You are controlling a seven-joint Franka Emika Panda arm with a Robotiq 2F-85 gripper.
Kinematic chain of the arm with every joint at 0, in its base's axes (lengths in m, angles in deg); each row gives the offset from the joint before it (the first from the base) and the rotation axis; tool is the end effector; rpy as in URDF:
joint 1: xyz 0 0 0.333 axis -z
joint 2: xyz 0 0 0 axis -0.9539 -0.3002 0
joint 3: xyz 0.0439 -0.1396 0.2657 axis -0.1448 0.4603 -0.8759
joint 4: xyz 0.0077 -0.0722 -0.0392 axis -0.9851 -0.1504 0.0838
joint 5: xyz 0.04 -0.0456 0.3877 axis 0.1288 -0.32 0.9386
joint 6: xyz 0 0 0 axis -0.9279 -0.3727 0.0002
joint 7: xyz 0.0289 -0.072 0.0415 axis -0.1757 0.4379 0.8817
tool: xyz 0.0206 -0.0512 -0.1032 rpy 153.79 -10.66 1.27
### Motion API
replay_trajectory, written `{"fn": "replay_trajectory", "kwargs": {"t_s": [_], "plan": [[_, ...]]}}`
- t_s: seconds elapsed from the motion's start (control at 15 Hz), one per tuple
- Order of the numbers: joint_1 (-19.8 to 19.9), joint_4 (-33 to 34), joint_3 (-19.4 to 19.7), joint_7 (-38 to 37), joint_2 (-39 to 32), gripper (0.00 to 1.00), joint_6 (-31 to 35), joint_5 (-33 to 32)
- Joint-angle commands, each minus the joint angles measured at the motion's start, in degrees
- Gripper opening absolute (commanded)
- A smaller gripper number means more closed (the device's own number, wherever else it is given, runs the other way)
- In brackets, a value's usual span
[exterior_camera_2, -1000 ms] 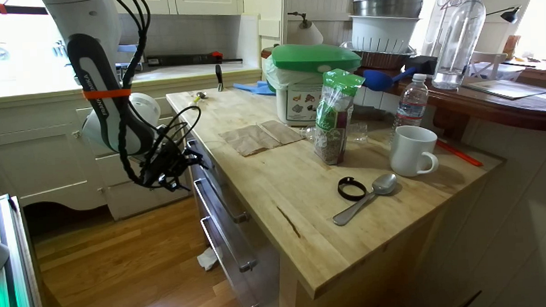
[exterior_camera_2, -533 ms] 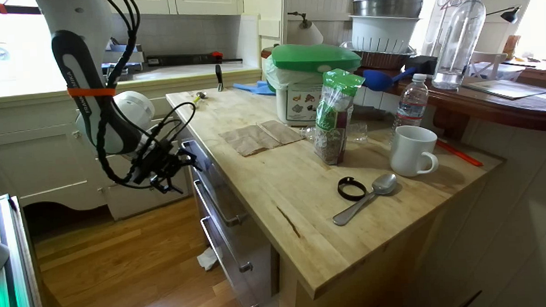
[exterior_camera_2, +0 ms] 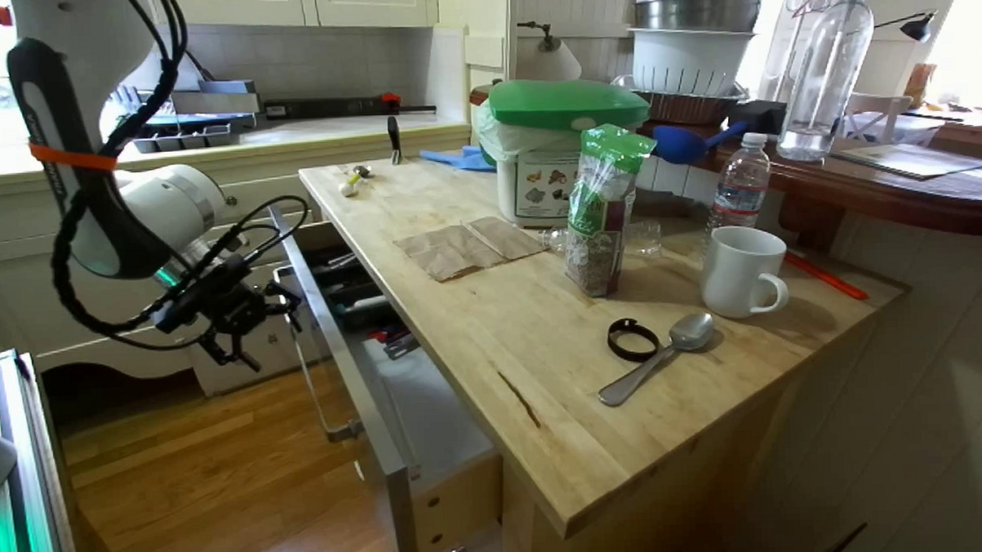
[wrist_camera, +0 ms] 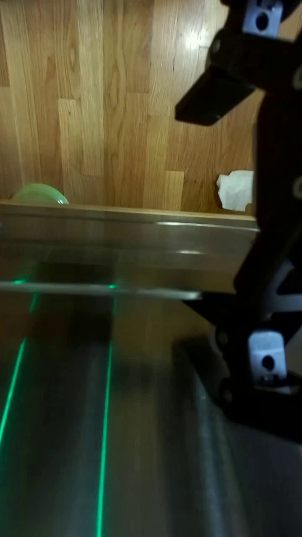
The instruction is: Open the topmost drawer.
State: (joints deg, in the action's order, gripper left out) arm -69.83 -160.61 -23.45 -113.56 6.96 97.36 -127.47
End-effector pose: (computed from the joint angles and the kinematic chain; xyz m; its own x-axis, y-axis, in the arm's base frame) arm 0.3204 0.0850 0.0705 0.3359 0.9055 -0.2593 0.8559 -0.1785 0.4854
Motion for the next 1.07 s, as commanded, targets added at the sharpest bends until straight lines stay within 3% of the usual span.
{"fn": "replay_trajectory", "kwargs": {"t_s": [0.0, 0.13, 0.2, 0.67, 0.73, 0.8, 0.93, 1.0], "plan": [[-3.5, -7.0, -1.5, 1.1, 5.6, 1.00, -1.3, 9.2], [-5.8, -9.6, -2.6, -0.6, 11.0, 1.00, -3.1, 13.3], [-7.3, -6.6, -2.8, -0.7, 8.5, 1.00, -4.7, 15.4], [-15.5, -5.8, -5.4, 0.1, 20.6, 1.00, -15.6, 29.8], [-16.3, -6.2, -5.5, 0.1, 23.2, 1.00, -17.4, 31.1], [-16.8, -11.1, -5.5, -1.1, 29.1, 1.00, -17.5, 31.8], [-17.4, -5.9, -4.6, 1.2, 26.9, 1.00, -20.6, 34.2], [-16.4, -5.9, -3.0, 2.2, 26.5, 1.00, -18.2, 34.1]]}}
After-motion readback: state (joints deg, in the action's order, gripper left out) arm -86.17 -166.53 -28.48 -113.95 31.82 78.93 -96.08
